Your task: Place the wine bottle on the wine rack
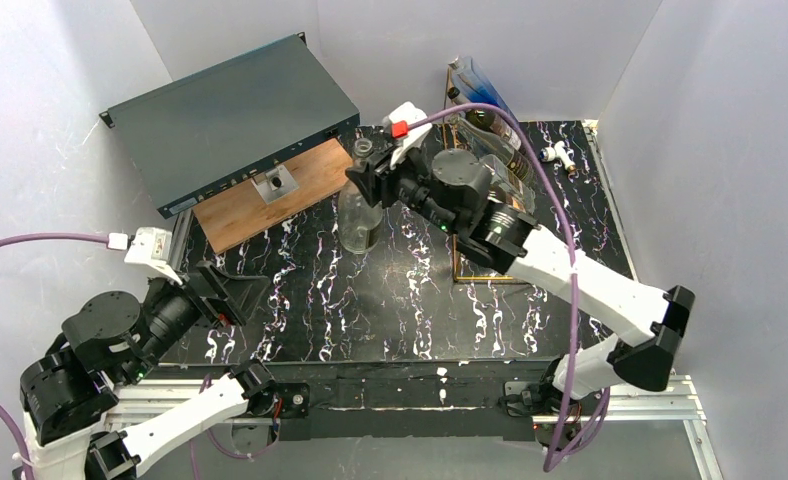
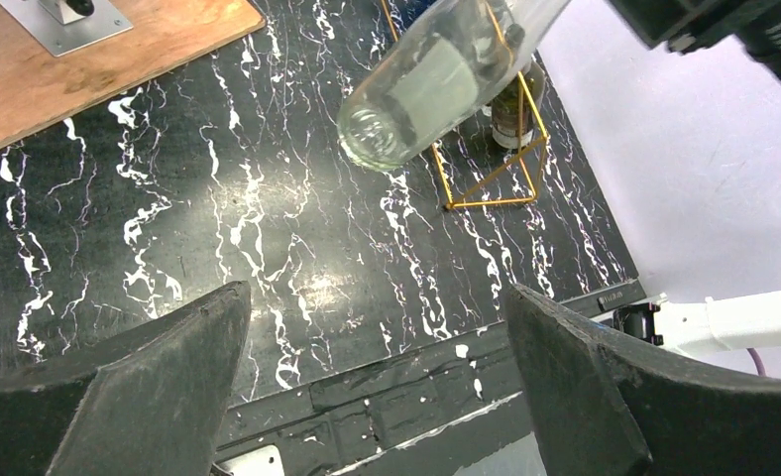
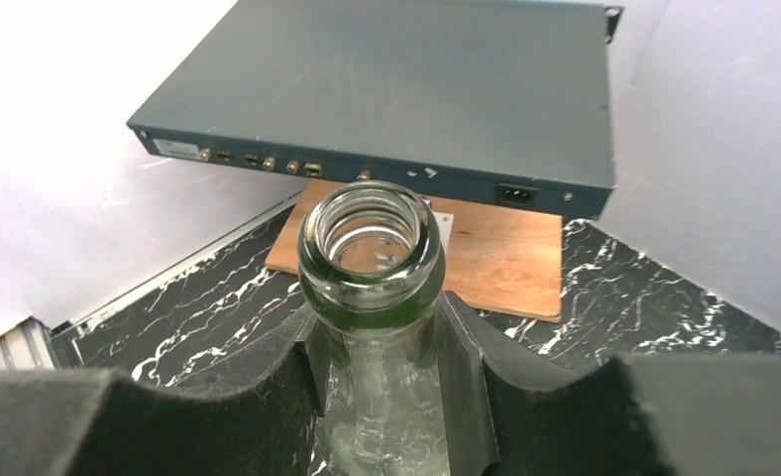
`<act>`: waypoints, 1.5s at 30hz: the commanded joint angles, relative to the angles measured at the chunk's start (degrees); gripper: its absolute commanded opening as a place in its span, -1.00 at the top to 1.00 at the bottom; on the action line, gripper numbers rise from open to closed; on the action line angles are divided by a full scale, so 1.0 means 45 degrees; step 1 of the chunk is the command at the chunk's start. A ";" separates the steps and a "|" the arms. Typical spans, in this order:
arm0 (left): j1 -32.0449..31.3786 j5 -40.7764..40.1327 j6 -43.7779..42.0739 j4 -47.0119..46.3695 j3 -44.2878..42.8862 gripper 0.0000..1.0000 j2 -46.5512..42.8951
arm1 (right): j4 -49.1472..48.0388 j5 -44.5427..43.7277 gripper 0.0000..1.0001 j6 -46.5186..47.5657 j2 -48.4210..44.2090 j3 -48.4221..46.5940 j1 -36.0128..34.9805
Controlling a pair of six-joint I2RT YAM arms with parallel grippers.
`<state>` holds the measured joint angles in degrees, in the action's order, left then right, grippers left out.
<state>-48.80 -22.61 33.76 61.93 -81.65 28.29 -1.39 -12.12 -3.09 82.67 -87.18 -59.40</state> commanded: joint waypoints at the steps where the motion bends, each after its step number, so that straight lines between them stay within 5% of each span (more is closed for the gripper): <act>1: 0.0077 0.0169 0.0115 -0.0389 0.0180 -0.99 0.0417 | -0.2397 -0.1141 0.97 0.0634 -0.1921 -0.0387 0.0055; 18: 0.0076 0.0745 -0.0165 -0.1287 0.0502 -0.99 0.1006 | -0.0173 -0.3417 0.97 0.1793 -0.4432 -0.1005 0.0055; 25: 0.0079 0.1020 -0.0226 -0.1552 0.0523 -0.99 0.1266 | 0.2074 -0.6887 0.97 0.4512 -0.5749 -0.1866 0.0055; 36: 0.0082 0.1471 -0.0217 -0.1893 0.0616 -0.99 0.1543 | 0.0562 -1.0154 0.97 0.8096 -0.5524 0.2218 0.0064; 45: 0.0072 0.1436 -0.0187 -0.1794 0.0633 -0.99 0.1369 | 0.1124 -0.8797 0.97 0.6854 -0.4888 0.3634 0.2053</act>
<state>-48.80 -16.01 33.43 54.00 -79.11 34.98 11.46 -52.97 26.33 62.78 -69.56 -54.41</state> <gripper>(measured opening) 0.993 0.468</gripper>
